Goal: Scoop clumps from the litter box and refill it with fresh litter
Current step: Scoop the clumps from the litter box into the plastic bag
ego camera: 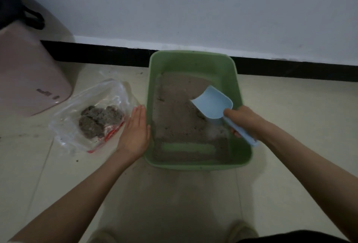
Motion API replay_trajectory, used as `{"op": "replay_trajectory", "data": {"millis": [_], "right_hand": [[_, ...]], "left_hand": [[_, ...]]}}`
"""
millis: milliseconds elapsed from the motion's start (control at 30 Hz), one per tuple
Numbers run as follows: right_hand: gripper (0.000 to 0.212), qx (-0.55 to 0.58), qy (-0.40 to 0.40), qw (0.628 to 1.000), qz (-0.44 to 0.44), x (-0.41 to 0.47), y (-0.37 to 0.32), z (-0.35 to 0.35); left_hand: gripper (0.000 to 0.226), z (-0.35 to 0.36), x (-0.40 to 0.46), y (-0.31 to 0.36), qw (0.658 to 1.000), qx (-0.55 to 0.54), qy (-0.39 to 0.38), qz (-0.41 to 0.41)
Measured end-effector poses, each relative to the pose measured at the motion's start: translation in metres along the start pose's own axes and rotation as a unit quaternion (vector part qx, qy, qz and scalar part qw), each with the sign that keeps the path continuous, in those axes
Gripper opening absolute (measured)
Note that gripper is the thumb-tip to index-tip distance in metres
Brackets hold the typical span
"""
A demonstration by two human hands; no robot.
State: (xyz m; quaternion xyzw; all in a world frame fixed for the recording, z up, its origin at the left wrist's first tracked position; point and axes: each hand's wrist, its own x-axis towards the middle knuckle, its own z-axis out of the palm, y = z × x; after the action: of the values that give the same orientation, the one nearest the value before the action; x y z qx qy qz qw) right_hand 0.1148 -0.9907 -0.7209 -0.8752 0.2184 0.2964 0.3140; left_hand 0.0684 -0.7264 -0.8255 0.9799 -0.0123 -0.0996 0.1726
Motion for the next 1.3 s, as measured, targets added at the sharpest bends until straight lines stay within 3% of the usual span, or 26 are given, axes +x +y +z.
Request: {"op": "replay_trajectory", "data": {"millis": [133,367,533,833,900,1033,1300], "right_hand": [[0.022,0.040,-0.090,0.993,0.061,-0.010,0.020,-0.001],[0.022,-0.010,-0.106,0.990,0.087,-0.014,0.045,-0.003],[0.025,0.014,-0.083,0.991,0.099,-0.006,0.053,0.010],[0.024,0.202,-0.080,0.969,0.114,0.016,0.049,0.031],[0.017,0.208,-0.078,0.968,0.119,0.023,0.044,0.035],[0.037,0.190,-0.083,0.970,0.125,0.036,0.034,0.043],[0.038,0.152,-0.064,0.981,0.106,0.065,0.011,0.044]], "left_hand": [[0.058,0.005,0.003,0.001,1.000,-0.015,-0.001,-0.014],[0.058,0.008,0.001,0.002,1.000,-0.023,0.006,-0.018],[0.057,0.010,-0.002,0.003,0.999,-0.029,0.014,-0.015],[0.057,0.010,-0.004,0.002,0.999,-0.032,0.012,-0.015],[0.057,0.010,-0.004,0.002,0.999,-0.036,0.012,-0.015],[0.057,0.011,-0.004,0.003,0.999,-0.036,0.017,-0.016],[0.059,0.011,0.004,0.008,0.996,-0.075,0.024,-0.036]]}}
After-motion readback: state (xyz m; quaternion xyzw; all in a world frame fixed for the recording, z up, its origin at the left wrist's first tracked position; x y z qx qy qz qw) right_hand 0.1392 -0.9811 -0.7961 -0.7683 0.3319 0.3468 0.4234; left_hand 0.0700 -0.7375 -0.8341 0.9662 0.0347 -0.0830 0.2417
